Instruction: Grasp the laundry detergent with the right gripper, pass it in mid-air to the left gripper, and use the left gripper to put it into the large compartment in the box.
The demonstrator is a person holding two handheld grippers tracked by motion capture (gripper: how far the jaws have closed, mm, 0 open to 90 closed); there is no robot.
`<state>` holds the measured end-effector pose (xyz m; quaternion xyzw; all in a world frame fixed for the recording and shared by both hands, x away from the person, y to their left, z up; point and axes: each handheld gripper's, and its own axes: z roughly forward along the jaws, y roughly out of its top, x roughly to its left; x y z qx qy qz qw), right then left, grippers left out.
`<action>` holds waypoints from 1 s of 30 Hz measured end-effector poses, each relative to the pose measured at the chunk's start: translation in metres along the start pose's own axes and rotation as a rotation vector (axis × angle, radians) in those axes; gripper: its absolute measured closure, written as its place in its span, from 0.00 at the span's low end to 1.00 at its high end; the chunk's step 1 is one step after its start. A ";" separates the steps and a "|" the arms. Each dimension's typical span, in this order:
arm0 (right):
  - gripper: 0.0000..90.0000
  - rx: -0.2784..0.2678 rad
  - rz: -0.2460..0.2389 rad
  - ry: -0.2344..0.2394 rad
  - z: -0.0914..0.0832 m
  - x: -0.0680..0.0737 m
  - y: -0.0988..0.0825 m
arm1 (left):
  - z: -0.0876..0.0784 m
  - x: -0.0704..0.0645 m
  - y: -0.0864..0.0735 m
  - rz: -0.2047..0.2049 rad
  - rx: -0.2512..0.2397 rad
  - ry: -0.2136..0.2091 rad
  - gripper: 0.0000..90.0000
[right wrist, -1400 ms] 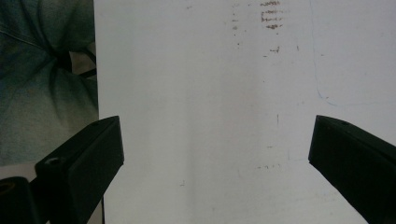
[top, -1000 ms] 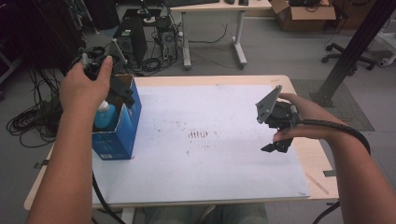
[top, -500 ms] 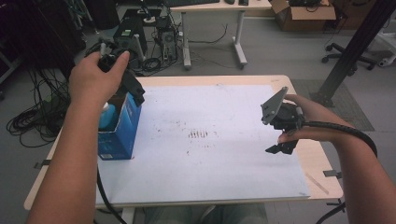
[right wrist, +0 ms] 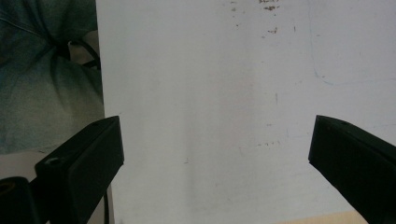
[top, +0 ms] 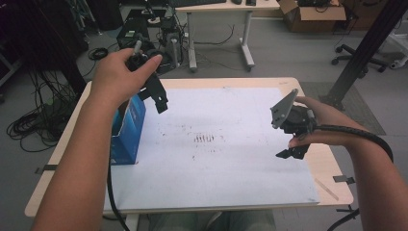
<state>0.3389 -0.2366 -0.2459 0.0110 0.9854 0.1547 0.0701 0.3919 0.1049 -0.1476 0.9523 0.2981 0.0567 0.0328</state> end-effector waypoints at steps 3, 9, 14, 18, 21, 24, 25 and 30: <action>0.04 0.001 0.000 0.003 0.000 -0.001 0.001 | -0.002 -0.006 0.006 0.051 0.015 -0.006 0.05; 0.04 0.008 -0.008 0.011 0.001 0.000 0.003 | -0.003 -0.016 0.015 0.133 0.013 -0.033 0.05; 0.04 0.005 -0.005 0.014 0.002 0.000 0.004 | 0.000 -0.023 0.023 0.221 0.023 -0.063 0.05; 0.04 0.016 -0.008 0.034 0.004 0.000 0.004 | 0.003 -0.029 0.029 0.267 0.042 -0.084 0.05; 0.04 0.018 -0.012 0.039 0.005 0.000 0.004 | 0.005 -0.031 0.033 0.300 0.045 -0.096 0.05; 0.04 0.028 -0.008 0.047 0.005 -0.001 0.003 | 0.007 -0.033 0.036 0.330 0.054 -0.110 0.05; 0.04 0.032 -0.011 0.046 0.005 -0.002 0.003 | 0.008 -0.033 0.036 0.340 0.060 -0.114 0.05; 0.04 0.056 0.004 0.070 0.008 -0.005 0.003 | 0.015 -0.033 0.037 0.381 0.105 -0.124 0.05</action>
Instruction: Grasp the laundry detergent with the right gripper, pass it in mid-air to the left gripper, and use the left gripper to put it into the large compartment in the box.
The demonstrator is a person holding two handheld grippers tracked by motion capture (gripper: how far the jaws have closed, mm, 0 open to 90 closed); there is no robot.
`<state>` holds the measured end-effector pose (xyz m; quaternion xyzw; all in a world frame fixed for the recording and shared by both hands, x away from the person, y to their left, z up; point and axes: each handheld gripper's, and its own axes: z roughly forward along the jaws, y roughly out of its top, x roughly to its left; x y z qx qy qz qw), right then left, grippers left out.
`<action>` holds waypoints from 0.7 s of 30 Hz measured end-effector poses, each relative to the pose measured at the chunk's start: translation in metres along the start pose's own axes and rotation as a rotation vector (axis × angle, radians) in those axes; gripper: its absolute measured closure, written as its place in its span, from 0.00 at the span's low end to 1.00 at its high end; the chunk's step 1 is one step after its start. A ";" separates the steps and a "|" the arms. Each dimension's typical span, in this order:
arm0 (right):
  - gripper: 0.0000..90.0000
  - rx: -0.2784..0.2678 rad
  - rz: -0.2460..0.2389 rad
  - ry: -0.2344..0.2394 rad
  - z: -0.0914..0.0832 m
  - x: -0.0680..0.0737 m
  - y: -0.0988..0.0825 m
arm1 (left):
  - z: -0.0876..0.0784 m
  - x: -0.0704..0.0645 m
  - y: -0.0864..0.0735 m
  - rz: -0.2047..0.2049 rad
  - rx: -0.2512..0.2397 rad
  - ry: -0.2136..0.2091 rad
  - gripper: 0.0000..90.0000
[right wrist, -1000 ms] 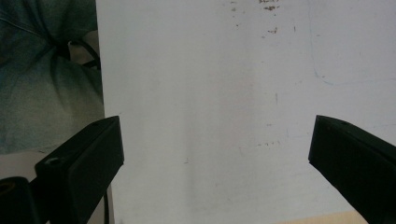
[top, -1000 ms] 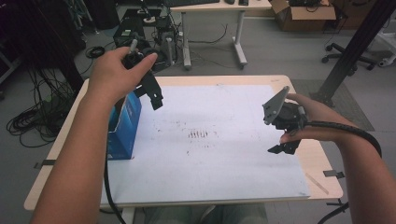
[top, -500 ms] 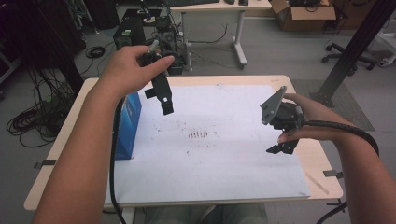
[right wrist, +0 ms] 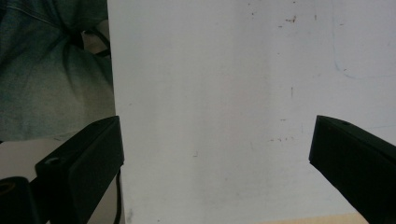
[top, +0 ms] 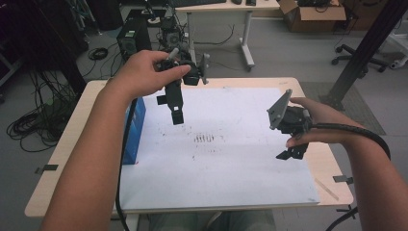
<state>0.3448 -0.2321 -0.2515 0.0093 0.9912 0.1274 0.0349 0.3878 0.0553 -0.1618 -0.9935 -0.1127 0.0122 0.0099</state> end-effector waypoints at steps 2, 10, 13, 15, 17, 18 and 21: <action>0.04 0.015 0.007 0.005 0.002 -0.003 -0.001 | 0.002 0.001 -0.001 0.002 0.010 0.002 0.05; 0.04 0.032 0.020 0.021 0.008 -0.011 -0.002 | 0.003 0.004 -0.006 -0.013 0.012 -0.001 0.05; 0.04 0.042 0.018 0.021 0.007 -0.013 -0.001 | 0.002 0.004 -0.007 -0.020 0.015 0.002 0.05; 0.04 0.043 0.026 0.025 0.006 -0.014 -0.002 | 0.001 0.005 -0.008 -0.024 0.013 0.001 0.05; 0.04 0.047 0.025 0.023 0.004 -0.016 -0.003 | 0.001 0.005 -0.008 -0.023 0.018 0.000 0.05; 0.04 0.051 0.029 0.024 0.003 -0.017 -0.004 | 0.001 0.005 -0.008 -0.025 0.015 0.003 0.05; 0.04 0.056 0.040 0.026 0.002 -0.020 -0.007 | 0.002 0.007 -0.008 -0.028 0.014 0.003 0.05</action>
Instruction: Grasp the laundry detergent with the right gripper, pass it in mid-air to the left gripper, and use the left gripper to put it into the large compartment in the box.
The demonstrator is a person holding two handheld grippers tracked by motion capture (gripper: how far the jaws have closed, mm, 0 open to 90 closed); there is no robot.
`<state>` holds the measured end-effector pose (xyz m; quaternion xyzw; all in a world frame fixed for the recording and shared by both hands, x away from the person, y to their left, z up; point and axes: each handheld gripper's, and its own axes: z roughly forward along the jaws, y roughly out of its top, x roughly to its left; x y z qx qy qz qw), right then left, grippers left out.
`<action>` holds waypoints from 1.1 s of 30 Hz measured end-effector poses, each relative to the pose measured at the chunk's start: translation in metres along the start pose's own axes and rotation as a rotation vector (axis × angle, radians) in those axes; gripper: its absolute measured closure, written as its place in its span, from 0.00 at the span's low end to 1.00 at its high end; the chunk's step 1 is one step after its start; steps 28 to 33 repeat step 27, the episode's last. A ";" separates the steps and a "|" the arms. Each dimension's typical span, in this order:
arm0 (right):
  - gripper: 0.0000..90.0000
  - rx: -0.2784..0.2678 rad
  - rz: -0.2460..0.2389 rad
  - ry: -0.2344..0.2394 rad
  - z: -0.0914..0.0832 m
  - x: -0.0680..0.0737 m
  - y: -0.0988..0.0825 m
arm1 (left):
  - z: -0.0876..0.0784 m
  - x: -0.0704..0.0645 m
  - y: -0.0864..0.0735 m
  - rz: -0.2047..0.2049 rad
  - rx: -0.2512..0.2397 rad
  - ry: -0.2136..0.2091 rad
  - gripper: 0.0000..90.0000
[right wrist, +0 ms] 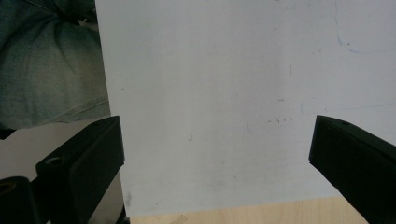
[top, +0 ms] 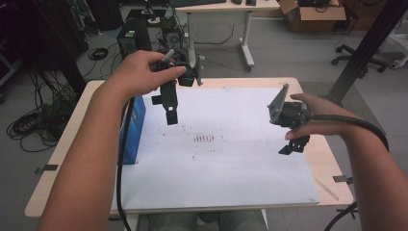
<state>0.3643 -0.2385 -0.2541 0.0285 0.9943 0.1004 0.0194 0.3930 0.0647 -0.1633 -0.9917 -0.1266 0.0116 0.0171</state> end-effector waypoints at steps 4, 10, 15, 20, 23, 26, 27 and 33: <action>0.04 0.014 0.005 0.006 0.001 -0.002 -0.001 | 0.002 0.002 0.000 -0.005 -0.002 0.001 0.05; 0.04 0.012 -0.003 0.007 0.002 -0.004 0.004 | 0.002 0.002 0.000 -0.009 -0.006 0.000 0.05; 0.04 0.009 -0.014 0.004 0.003 -0.006 0.008 | 0.002 0.003 -0.001 -0.017 -0.006 0.001 0.05; 0.04 0.007 -0.016 0.001 0.003 -0.006 0.010 | 0.001 0.004 -0.004 -0.018 -0.011 0.000 0.05; 0.04 0.006 -0.020 0.000 0.002 -0.006 0.012 | 0.002 0.004 -0.005 -0.024 -0.014 0.003 0.05; 0.04 0.002 -0.021 -0.006 0.001 -0.005 0.015 | 0.001 0.004 -0.005 -0.023 -0.015 0.001 0.05; 0.04 -0.003 -0.025 -0.007 0.001 -0.005 0.015 | 0.001 0.005 -0.005 -0.025 -0.013 -0.002 0.05; 0.04 -0.003 -0.025 -0.007 0.001 -0.005 0.015 | 0.001 0.005 -0.005 -0.025 -0.013 -0.002 0.05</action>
